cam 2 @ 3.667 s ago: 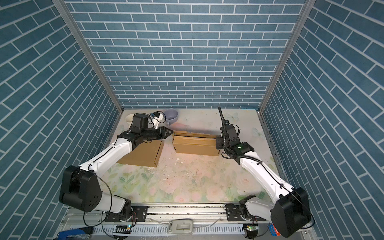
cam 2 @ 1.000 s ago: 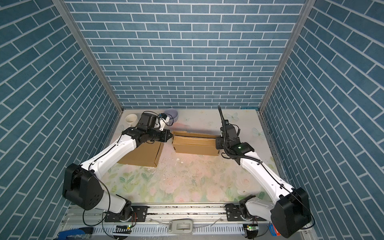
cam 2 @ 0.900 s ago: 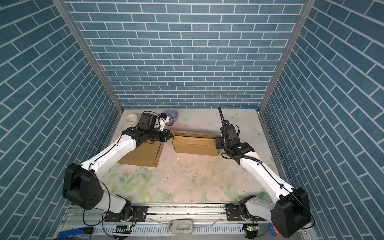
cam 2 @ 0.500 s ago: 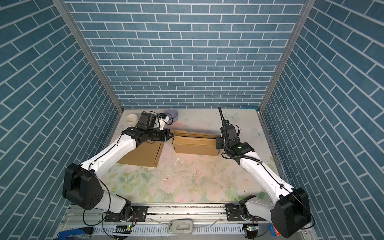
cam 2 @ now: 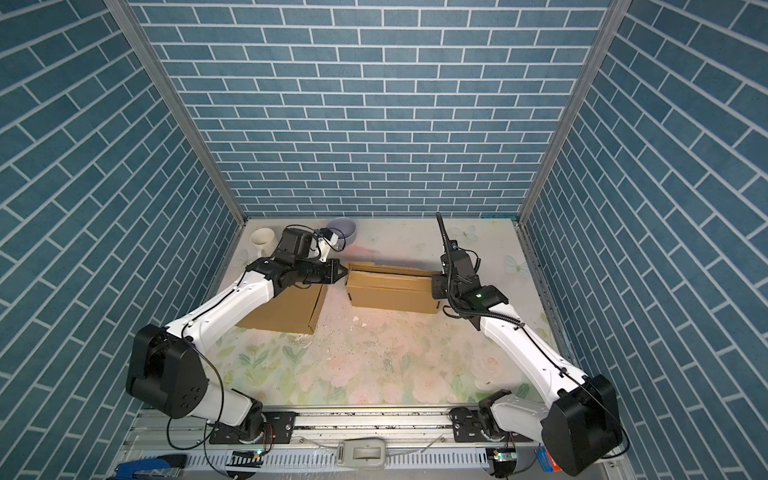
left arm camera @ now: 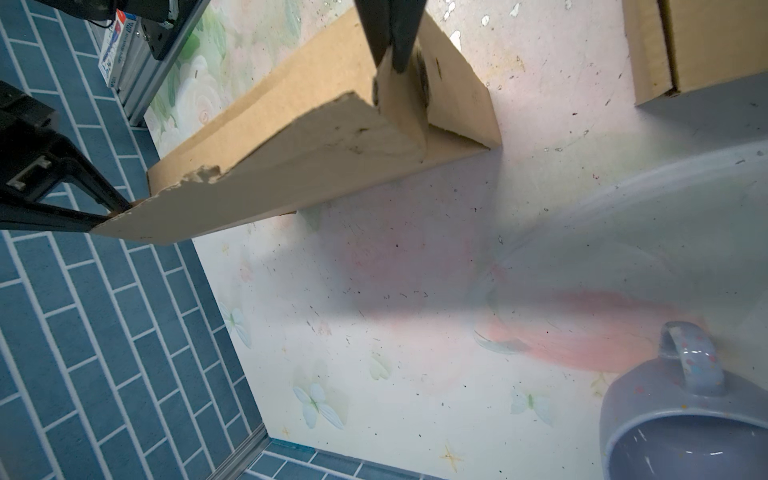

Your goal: Fold the paper box

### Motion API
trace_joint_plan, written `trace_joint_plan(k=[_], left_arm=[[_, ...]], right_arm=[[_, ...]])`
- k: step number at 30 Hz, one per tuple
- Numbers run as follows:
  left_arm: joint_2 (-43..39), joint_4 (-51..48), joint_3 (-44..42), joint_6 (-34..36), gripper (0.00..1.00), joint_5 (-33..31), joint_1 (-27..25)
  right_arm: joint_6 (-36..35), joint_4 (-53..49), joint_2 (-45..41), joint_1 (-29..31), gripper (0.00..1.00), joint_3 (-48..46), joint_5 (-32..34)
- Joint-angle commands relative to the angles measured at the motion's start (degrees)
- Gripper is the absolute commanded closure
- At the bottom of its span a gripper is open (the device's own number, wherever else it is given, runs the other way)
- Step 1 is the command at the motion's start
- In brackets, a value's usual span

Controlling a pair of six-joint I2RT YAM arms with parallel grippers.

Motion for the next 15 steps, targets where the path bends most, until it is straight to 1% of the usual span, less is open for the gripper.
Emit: trace_joint_plan(k=[1, 7, 12, 15], left_arm=[[0.67, -1.49, -2.78, -0.36, 1.0, -0.31, -0.13], [0.36, -1.11, -4.37, 0.02, 1.0, -0.86, -0.09], [-0.76, -1.03, -5.02, 0.63, 1.0, -1.71, -0.14], [-1.01, -0.25, -5.69, 0.55, 1.0, -2.15, -0.15]], right_arm=[[-0.09, 0.43, -0.05, 0.31, 1.0, -1.11, -0.01], [0.17, 0.49, -0.17, 0.32, 1.0, -0.78, -1.0], [-1.11, -1.01, -1.34, 0.23, 1.0, 0.95, -4.74], [-2.31, -2.49, -1.54, 0.07, 0.91, 2.59, -7.18]])
